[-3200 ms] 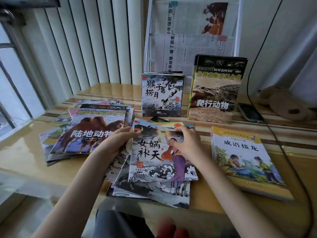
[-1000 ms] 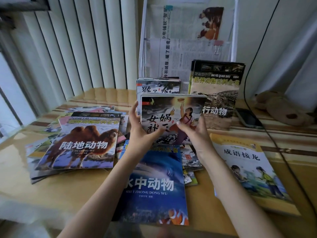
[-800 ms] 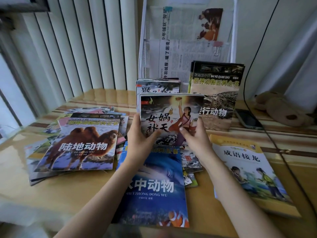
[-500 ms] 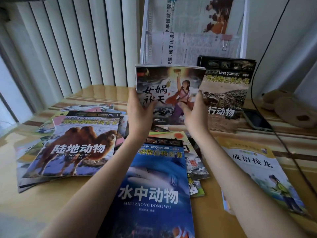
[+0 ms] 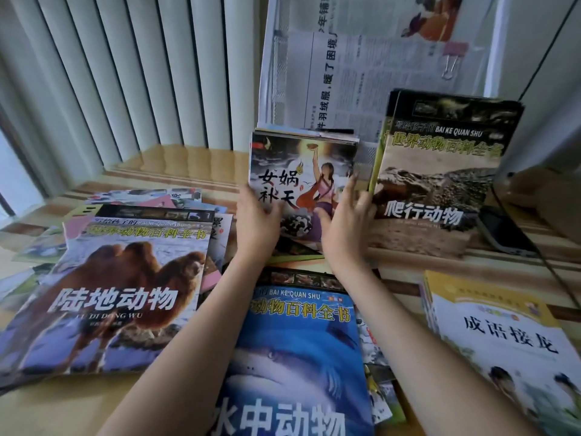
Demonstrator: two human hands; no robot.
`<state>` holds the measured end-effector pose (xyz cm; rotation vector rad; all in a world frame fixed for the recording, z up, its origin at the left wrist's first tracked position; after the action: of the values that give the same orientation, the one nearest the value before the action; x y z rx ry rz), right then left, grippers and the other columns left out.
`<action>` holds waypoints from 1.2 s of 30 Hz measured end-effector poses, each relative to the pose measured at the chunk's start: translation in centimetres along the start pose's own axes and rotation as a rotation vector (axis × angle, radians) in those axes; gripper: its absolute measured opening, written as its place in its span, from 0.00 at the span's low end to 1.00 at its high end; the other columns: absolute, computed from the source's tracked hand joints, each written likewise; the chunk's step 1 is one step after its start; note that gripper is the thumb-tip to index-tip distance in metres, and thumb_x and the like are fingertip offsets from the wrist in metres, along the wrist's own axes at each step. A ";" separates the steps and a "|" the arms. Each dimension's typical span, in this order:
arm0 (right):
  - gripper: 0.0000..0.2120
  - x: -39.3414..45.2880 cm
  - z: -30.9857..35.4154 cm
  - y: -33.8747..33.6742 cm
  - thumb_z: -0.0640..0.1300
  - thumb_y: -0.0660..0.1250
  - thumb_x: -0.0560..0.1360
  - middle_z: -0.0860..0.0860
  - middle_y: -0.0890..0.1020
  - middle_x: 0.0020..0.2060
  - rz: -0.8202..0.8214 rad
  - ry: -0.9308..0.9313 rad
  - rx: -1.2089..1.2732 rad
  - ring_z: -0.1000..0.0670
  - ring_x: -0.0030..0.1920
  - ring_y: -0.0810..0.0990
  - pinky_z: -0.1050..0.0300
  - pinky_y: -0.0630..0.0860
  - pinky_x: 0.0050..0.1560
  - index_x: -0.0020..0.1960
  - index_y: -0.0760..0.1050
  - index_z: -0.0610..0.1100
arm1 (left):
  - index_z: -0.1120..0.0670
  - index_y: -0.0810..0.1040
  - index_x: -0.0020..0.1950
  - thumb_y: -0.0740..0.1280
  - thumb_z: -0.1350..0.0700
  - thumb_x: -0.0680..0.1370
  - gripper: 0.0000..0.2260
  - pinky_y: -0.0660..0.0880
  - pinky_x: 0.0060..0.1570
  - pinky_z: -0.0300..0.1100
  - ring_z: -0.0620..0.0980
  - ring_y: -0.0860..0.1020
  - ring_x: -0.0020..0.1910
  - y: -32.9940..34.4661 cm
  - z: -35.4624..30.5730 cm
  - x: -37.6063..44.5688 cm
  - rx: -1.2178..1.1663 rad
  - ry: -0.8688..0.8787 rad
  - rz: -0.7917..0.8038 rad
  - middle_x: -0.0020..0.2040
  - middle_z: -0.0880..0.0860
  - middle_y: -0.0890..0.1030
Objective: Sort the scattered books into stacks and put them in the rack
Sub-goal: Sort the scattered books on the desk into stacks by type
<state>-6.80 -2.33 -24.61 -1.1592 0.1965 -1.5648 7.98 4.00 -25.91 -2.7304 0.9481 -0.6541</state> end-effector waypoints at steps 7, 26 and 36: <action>0.10 -1.1 1.7 -4.3 0.32 0.61 0.70 0.49 0.72 0.38 -0.297 -0.193 0.224 0.50 0.34 0.72 0.64 0.62 0.24 0.50 0.68 0.38 | 0.58 0.60 0.71 0.69 0.61 0.74 0.29 0.72 0.55 0.42 0.52 0.75 0.58 -0.8 0.1 0.1 -0.047 -0.012 0.007 0.61 0.55 0.74; 0.19 -2.7 1.7 2.0 0.52 0.67 0.75 0.47 0.76 0.41 0.865 -0.140 -0.021 0.46 0.44 0.75 0.57 0.68 0.34 0.57 0.74 0.37 | 0.56 0.66 0.52 0.71 0.60 0.71 0.16 0.79 0.45 0.51 0.55 0.80 0.45 -1.3 0.7 0.1 0.101 -0.030 -0.010 0.46 0.55 0.81; 0.06 -3.7 2.3 -2.7 0.43 0.66 0.75 0.50 0.76 0.50 0.339 -0.158 -0.028 0.51 0.44 0.75 0.58 0.70 0.38 0.50 0.71 0.45 | 0.61 0.60 0.73 0.57 0.71 0.76 0.25 0.71 0.51 0.42 0.57 0.73 0.57 -4.1 -3.5 -3.8 0.390 0.059 0.118 0.65 0.62 0.72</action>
<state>-7.28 2.72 -23.80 -1.1966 0.2945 -1.1722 5.94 9.47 -22.87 -2.3088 0.8783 -0.8056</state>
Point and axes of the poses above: each hand's wrist, its own x-axis towards the middle knuckle, its own y-axis out of the palm, z = x × y, the point moved 5 cm from there along x, towards the middle knuckle
